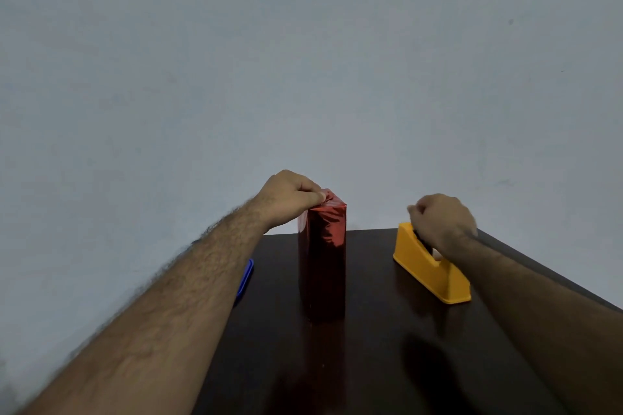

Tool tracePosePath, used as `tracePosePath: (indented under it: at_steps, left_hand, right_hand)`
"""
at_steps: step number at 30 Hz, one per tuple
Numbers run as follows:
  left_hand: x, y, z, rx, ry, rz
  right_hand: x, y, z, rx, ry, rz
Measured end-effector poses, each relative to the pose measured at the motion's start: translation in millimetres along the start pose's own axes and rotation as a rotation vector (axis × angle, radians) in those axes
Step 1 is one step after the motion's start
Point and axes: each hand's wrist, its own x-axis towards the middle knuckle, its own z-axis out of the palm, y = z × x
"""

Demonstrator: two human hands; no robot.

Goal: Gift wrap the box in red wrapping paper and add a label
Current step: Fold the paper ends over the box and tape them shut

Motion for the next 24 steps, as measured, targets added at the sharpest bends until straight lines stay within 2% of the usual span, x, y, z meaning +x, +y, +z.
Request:
tracePosePath:
  at_steps: [2,4,6,8,13,21,24]
  left_hand:
    - [-1,0,1,-0.004,-0.010,0.004]
    - [-1,2,1,-0.010,-0.021,0.005]
    - [-1,2,0,0.000,-0.019,0.007]
    - [0,3,2,0.014,-0.020,0.013]
    - [4,0,1,0.017,0.000,0.024]
    - [3,-2,4,0.001,0.005,0.015]
    - [2,-4,2,-0.018,0.003,0.005]
  right_hand:
    - [3,24,-10,-0.094,-0.063,0.150]
    - [2,43,-20,-0.091,-0.209,0.307]
    - [0,58,-23,0.023,-0.377,0.455]
    - [0,71,-22,0.200,-0.452,0.581]
    - [0,70,-23,0.436,-0.512,0.645]
    - [11,66,-15,0.477,-0.570,0.753]
    - [9,58,-26,0.539,-0.506,0.741]
